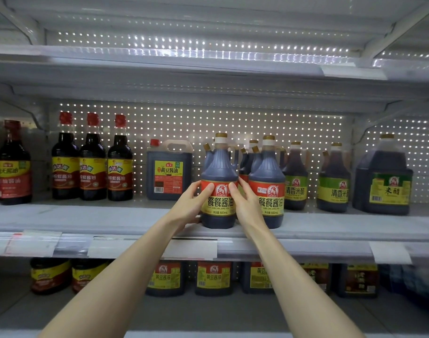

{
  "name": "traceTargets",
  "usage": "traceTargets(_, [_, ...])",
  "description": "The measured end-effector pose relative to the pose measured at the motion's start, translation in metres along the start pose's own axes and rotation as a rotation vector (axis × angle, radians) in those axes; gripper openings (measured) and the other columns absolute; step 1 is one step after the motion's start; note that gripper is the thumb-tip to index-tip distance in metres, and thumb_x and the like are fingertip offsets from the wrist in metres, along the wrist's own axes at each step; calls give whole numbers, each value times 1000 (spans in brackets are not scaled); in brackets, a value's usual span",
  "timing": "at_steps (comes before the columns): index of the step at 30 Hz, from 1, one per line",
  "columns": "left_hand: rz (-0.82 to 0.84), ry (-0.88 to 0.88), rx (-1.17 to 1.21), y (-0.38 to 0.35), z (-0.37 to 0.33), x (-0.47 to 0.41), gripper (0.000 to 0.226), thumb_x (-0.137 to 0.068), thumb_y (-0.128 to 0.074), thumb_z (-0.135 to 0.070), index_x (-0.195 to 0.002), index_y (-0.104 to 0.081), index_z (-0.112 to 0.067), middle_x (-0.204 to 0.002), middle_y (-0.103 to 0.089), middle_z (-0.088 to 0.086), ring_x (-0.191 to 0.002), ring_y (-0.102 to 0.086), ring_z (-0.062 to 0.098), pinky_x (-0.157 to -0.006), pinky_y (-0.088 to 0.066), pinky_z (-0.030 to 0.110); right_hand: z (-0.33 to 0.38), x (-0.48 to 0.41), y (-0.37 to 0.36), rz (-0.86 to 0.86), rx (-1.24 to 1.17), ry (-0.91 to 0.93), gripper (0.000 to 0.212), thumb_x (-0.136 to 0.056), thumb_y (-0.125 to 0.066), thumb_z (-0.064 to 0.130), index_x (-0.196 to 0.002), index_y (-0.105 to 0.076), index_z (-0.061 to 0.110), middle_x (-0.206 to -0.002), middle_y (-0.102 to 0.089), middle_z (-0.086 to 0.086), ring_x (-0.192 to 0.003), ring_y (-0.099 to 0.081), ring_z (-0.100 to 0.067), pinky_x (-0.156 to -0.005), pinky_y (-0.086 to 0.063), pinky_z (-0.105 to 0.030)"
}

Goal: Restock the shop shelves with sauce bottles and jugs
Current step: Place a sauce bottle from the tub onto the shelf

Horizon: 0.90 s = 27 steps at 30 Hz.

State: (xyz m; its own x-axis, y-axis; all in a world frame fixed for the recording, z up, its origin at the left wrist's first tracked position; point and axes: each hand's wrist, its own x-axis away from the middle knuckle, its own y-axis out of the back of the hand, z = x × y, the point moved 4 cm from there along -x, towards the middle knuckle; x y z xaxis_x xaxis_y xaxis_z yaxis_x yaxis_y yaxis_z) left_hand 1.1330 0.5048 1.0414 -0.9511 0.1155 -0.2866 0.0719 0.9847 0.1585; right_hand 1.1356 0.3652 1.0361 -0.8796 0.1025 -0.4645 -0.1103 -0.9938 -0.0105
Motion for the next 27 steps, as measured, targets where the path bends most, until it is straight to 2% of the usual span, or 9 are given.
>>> traceTargets(6, [3, 22, -1, 3, -4, 1, 60, -94, -50, -46, -146, -31, -23, -141, -49, 4, -126, -49, 30, -105, -38, 55, 7, 5, 0, 8, -15, 18, 48, -99, -49, 30, -145, -37, 24, -136, -51, -1, -109, -52, -10, -86, -48, -27])
traceTargets(8, [-13, -2, -27, 5, -9, 5, 63, -94, -49, -48, -147, -30, -22, -142, -48, 4, -127, -47, 28, -105, -37, 51, 12, 7, 2, 13, 9, 27, 50, -99, -50, 30, -146, -36, 24, -138, -50, 0, -111, -51, -10, -86, -47, -26])
traceTargets(12, [-62, -79, -67, 9, -20, 18, 66, -94, -48, -47, -149, -27, -17, -142, -46, 6, -124, -47, 21, -98, -40, 43, 24, 17, 11, 16, 27, 33, 54, -97, -52, 32, -147, -34, 23, -144, -46, -2, -124, -48, -16, -95, -47, -31])
traceTargets(15, [-91, -138, -79, 11, -25, 36, 62, -95, -49, -44, -147, -31, -16, -139, -47, 5, -116, -47, 15, -98, -41, 37, 32, 33, 16, 17, 68, 66, 52, -97, -53, 32, -145, -36, 22, -137, -50, 1, -113, -50, -6, -80, -46, -17])
traceTargets(17, [-96, -164, -82, 12, -25, 51, 60, -94, -51, -44, -145, -35, -16, -134, -50, 5, -116, -48, 16, -97, -43, 37, 38, 45, 19, 12, 90, 90, 50, -97, -54, 31, -143, -40, 20, -126, -54, 4, -102, -52, 1, -70, -45, -13])
traceTargets(19, [-92, -181, -79, 12, -24, 66, 58, -93, -53, -43, -143, -37, -17, -128, -53, 3, -116, -51, 16, -92, -43, 34, 41, 57, 21, 2, 109, 108, 49, -96, -55, 31, -141, -42, 17, -118, -56, 6, -102, -55, -1, -72, -46, -14])
traceTargets(22, [-89, -190, -90, 13, -20, 87, 56, -92, -55, -41, -141, -41, -17, -122, -56, 1, -114, -53, 16, -88, -45, 32, 44, 76, 20, 3, 131, 96, 49, -95, -56, 35, -139, -45, 16, -116, -57, 5, -112, -57, -13, -80, -47, -17])
traceTargets(27, [-93, -197, -137, 26, -17, 116, 55, -91, -56, -44, -138, -44, -20, -127, -55, 3, -115, -54, 17, -99, -45, 38, 50, 99, 12, -2, 152, 88, 46, -94, -57, 37, -135, -49, 16, -129, -58, -2, -117, -56, -18, -91, -47, -27])
